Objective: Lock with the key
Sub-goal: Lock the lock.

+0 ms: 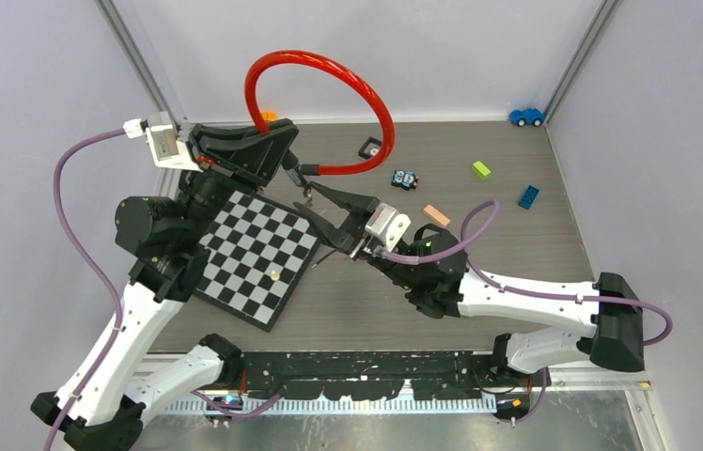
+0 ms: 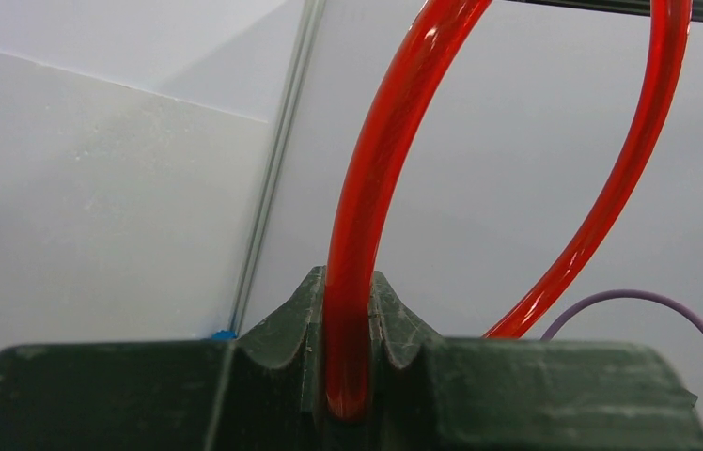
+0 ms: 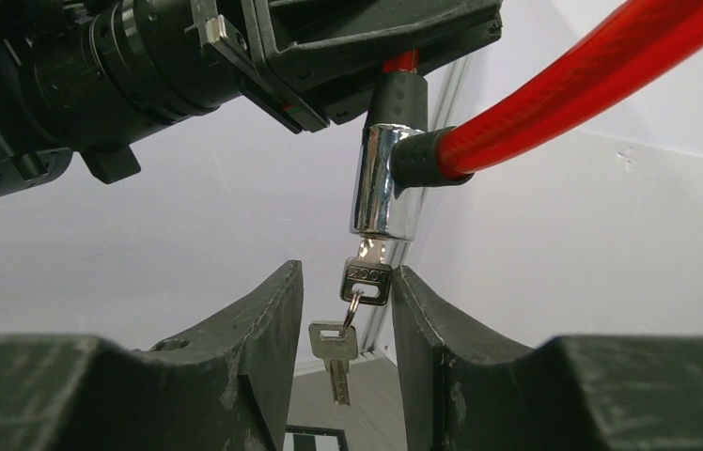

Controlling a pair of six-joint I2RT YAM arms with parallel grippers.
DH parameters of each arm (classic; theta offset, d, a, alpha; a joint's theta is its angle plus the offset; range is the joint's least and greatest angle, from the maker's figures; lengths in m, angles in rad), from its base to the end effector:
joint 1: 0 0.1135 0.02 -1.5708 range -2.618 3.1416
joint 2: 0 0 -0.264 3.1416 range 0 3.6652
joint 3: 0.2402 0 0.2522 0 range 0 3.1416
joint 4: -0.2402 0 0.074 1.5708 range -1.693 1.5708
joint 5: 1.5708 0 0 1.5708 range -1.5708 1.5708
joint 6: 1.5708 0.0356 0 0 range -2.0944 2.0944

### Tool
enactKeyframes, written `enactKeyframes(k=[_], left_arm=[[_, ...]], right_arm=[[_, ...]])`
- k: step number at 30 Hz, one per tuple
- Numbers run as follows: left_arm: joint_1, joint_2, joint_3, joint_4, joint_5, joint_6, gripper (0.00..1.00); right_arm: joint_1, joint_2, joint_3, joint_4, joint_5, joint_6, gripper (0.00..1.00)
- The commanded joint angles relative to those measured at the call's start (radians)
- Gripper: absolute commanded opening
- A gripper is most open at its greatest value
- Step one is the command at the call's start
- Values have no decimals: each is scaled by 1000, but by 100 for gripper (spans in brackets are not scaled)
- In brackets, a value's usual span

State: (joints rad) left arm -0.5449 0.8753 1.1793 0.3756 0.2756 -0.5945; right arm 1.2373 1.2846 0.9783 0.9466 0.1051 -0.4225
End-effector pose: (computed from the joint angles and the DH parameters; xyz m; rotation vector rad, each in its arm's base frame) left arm 0.1239 -0.0865 0.5148 0.2504 0.9499 -1.1755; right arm 0.0968 0.2679 0.4155 -0.6344 0.7154 0.7047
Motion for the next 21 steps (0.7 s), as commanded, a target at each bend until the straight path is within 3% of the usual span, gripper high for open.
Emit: enactKeyframes(k=[1, 10, 21], left_arm=[[-4, -25, 9, 72, -25, -9, 0], [-4, -27, 4, 77, -25, -10, 0], [-4, -29, 3, 75, -24, -8, 0]], right_arm=[[15, 7, 45, 59, 31, -56, 43], [28, 13, 52, 49, 42, -98, 33], [30, 7, 53, 46, 52, -63, 6]])
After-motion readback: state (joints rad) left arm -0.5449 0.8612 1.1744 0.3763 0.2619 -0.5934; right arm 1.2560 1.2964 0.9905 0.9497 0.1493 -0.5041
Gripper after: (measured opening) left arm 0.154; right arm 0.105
